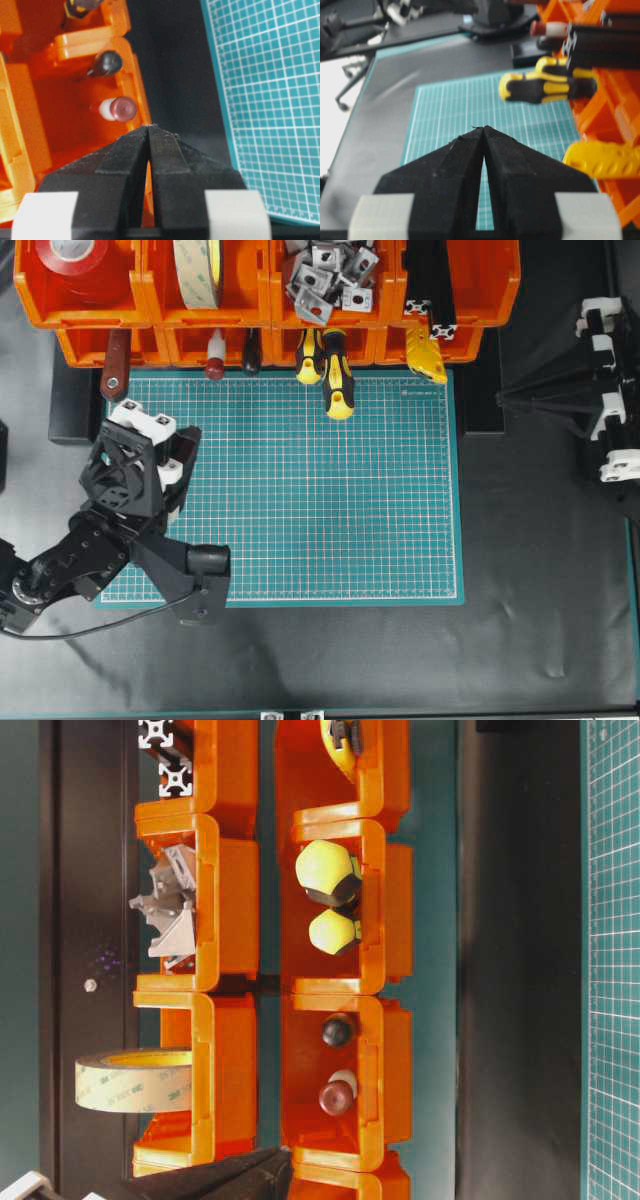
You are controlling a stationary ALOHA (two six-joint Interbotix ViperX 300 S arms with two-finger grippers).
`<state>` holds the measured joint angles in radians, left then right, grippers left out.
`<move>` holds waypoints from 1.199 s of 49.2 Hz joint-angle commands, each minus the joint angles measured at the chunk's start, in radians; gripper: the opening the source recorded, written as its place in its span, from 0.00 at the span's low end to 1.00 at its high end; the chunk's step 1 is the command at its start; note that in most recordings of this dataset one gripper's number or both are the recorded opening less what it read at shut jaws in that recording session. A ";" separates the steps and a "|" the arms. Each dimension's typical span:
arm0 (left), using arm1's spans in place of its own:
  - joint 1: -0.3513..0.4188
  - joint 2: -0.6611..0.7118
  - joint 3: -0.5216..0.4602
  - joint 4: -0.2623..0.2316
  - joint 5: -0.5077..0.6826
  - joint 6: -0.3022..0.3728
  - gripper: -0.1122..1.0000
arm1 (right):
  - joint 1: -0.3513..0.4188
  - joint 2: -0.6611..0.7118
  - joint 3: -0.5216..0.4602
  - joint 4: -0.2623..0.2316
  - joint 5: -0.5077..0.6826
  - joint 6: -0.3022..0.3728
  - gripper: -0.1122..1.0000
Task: Pick red screwdriver from container rack with left arm.
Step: 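Move the left gripper toward the red-handled screwdriver in the rack, then close the left gripper on the red screwdriver handle end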
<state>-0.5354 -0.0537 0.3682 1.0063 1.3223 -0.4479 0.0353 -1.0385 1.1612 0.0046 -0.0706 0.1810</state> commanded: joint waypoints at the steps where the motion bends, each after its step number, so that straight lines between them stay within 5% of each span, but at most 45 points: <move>1: 0.012 -0.008 -0.029 0.009 0.005 0.002 0.10 | 0.009 0.003 -0.011 0.003 0.023 -0.005 0.10; 49: 0.155 -0.025 -0.006 0.005 -0.160 0.032 0.11 | 0.012 -0.087 0.014 0.000 0.060 -0.005 0.10; 55: 0.158 -0.020 -0.008 0.005 -0.167 0.032 0.23 | 0.015 -0.087 0.014 0.000 0.058 -0.002 0.10; 59: 0.164 -0.020 0.000 0.005 -0.164 0.026 0.40 | 0.015 -0.087 0.014 0.000 0.055 -0.002 0.10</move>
<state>-0.3789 -0.0522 0.3728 1.0063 1.1566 -0.4172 0.0476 -1.1305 1.1873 0.0046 -0.0123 0.1779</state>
